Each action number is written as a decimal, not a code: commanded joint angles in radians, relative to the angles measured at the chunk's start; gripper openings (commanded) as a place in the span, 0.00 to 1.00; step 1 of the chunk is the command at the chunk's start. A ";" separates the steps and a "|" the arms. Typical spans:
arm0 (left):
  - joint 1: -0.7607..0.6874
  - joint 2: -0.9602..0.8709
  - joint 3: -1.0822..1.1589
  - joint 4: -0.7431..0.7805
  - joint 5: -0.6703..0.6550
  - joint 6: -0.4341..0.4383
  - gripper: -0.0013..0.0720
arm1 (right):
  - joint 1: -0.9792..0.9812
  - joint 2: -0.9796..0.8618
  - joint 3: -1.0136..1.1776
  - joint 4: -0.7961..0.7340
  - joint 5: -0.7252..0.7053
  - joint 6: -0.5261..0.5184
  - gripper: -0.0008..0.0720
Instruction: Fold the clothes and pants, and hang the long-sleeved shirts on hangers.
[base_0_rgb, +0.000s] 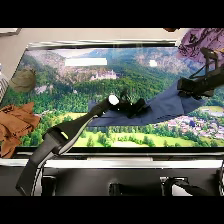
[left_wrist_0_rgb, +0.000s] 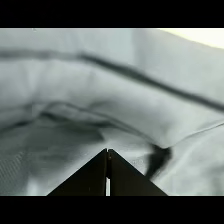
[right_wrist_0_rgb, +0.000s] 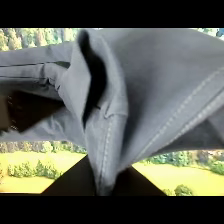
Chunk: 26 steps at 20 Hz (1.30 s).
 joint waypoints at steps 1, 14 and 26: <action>0.092 0.081 0.013 0.166 -0.169 -0.016 0.04 | 0.003 0.003 0.001 0.061 -0.003 0.009 0.05; 0.692 0.605 0.013 0.783 -0.780 0.021 0.04 | 0.542 -0.135 0.001 0.076 -0.221 0.275 0.05; 0.809 0.640 0.011 0.786 -0.775 0.047 0.04 | 0.653 -0.346 0.020 0.219 -0.402 0.301 0.05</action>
